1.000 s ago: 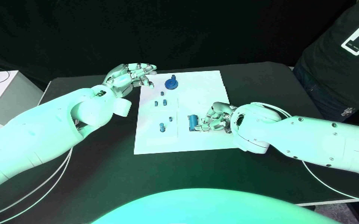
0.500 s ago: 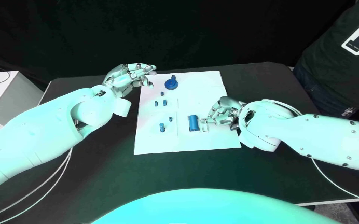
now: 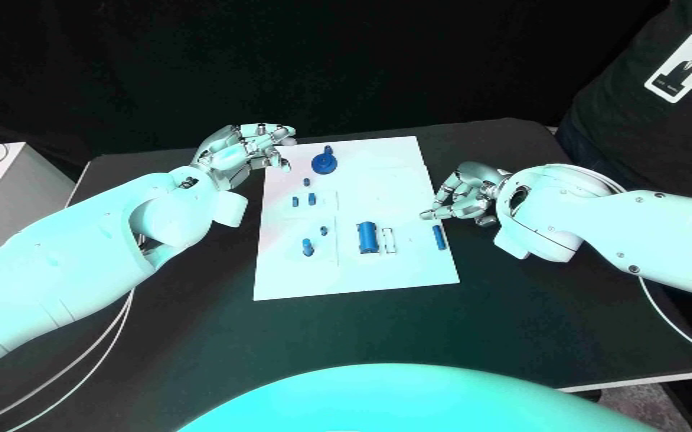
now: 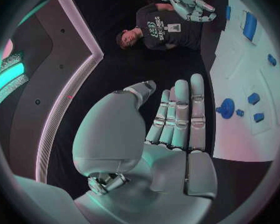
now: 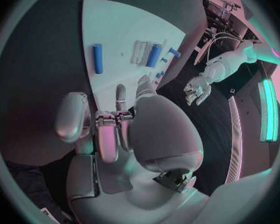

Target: Assemble the parts on the task board

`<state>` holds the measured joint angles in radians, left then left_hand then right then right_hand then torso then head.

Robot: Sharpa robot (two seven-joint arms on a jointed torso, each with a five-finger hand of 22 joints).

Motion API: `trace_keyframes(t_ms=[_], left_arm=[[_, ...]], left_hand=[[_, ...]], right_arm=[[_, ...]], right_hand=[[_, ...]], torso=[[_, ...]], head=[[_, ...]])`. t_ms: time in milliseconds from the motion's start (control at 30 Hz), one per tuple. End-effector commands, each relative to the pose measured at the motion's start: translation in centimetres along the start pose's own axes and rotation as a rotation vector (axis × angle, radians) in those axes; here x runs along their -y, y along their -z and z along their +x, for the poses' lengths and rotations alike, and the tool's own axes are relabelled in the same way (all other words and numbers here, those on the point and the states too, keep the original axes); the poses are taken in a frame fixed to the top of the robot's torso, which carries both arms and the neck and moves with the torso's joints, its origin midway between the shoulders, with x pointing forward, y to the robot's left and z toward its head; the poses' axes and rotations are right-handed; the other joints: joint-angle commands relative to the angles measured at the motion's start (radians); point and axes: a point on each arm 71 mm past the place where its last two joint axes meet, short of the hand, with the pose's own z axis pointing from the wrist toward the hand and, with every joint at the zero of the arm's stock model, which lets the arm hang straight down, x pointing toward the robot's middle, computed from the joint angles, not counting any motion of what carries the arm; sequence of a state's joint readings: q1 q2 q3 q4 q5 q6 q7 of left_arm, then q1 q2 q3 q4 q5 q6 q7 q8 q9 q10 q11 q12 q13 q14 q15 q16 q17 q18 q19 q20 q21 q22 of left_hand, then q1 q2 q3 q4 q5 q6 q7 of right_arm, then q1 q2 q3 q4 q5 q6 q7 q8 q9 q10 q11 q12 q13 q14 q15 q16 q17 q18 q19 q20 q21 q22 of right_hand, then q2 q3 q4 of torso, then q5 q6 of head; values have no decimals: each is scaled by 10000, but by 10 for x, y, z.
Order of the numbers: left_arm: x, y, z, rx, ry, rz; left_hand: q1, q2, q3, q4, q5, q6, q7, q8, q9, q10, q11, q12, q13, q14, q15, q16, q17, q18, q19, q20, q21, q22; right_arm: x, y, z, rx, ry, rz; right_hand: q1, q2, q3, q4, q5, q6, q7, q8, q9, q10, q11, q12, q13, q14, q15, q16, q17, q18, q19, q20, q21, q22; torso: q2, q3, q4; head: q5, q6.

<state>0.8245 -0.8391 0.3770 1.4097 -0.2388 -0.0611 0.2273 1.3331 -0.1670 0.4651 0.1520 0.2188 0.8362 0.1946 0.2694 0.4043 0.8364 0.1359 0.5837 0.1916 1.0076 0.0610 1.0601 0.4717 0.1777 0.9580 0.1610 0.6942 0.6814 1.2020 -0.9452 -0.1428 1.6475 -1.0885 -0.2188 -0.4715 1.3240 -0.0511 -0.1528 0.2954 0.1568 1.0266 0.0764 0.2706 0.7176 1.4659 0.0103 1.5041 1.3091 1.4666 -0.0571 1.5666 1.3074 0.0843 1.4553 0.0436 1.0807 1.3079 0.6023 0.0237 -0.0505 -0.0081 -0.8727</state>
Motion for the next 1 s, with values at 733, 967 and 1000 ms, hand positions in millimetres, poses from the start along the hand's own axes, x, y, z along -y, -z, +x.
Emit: trace_keyframes(t_ms=[733,967,1000], left_arm=[[1,1,1,-199,16,42],[1,2,0,-188,2,3],[1,2,0,-187,2,1]], left_hand=[[-2,66,-21,65,13,-68,-20,64,9,-74,-16,64,-18,-64,43,27,15,50,51,-7,-76,-24],[-2,66,-21,65,13,-68,-20,64,9,-74,-16,64,-18,-64,43,27,15,50,51,-7,-76,-24],[-2,66,-21,65,13,-68,-20,64,9,-74,-16,64,-18,-64,43,27,15,50,51,-7,-76,-24]], right_arm=[[19,-8,19,-258,2125,1435],[16,-10,27,-374,2016,1471],[16,-10,27,-381,2023,1476]], right_hand=[[-484,304,-147,-20,287,657,-194,77,-253,742,-251,5,2182,1002,-172,-41,2460,-21,61,-72,15,516],[-608,190,-173,-14,425,762,-249,205,-175,710,-295,-65,2139,1003,-209,-39,2465,-21,69,-105,-3,524],[-610,187,-172,-15,428,767,-251,213,-169,710,-299,-65,2139,1004,-210,-38,2468,-21,70,-106,-1,525]], torso=[[25,-6,14],[24,-8,20],[24,-9,21]], head=[[-80,1],[-58,1],[-57,1]])
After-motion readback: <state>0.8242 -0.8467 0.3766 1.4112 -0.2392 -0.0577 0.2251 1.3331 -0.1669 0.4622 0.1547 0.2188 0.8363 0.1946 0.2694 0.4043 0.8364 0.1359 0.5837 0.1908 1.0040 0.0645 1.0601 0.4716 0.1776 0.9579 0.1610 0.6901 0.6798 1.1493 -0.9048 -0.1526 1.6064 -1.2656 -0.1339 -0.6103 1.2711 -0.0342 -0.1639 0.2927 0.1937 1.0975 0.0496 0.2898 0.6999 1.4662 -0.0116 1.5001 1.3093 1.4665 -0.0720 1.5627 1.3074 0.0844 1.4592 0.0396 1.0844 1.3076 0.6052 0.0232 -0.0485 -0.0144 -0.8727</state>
